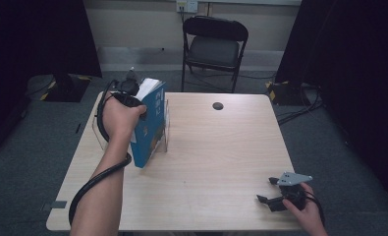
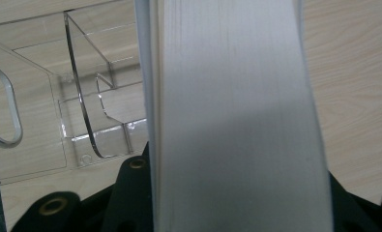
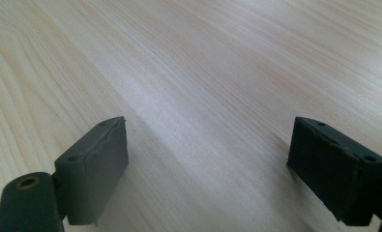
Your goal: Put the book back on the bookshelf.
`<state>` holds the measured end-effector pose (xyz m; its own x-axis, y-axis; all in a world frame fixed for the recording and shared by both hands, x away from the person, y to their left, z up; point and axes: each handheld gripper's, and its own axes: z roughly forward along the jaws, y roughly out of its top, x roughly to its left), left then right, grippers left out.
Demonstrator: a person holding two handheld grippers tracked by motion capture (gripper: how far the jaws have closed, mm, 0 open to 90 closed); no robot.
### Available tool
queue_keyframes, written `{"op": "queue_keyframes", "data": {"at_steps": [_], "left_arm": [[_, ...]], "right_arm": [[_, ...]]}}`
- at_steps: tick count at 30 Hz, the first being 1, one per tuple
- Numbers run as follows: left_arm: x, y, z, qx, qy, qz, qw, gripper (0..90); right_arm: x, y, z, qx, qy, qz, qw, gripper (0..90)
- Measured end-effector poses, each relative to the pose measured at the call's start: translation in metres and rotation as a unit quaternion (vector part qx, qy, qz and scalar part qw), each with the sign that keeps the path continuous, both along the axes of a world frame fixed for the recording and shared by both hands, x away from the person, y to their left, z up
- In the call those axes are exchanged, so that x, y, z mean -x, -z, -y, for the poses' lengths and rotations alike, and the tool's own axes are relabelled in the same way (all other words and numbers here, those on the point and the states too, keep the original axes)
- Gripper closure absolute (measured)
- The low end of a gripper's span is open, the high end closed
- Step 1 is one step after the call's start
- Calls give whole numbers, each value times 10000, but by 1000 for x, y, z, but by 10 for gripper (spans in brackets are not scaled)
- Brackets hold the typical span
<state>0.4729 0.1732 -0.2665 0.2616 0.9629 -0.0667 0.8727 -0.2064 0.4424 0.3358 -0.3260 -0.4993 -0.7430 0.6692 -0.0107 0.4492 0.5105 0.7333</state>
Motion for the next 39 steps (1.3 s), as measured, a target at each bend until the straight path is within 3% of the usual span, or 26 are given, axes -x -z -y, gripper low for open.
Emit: {"op": "queue_keyframes", "data": {"at_steps": [18, 21, 39], "left_arm": [[-10, 7, 2, 73, -58, 31, 10000, 621], [-12, 7, 2, 5, -15, 39, 10000, 621], [-21, 12, -1, 43, -225, 104, 9997, 620]], "right_arm": [[0, 0, 0, -3, 3, -9, 10000, 135], [0, 0, 0, -1, 3, -6, 10000, 135], [0, 0, 0, -3, 3, -6, 10000, 135]]}}
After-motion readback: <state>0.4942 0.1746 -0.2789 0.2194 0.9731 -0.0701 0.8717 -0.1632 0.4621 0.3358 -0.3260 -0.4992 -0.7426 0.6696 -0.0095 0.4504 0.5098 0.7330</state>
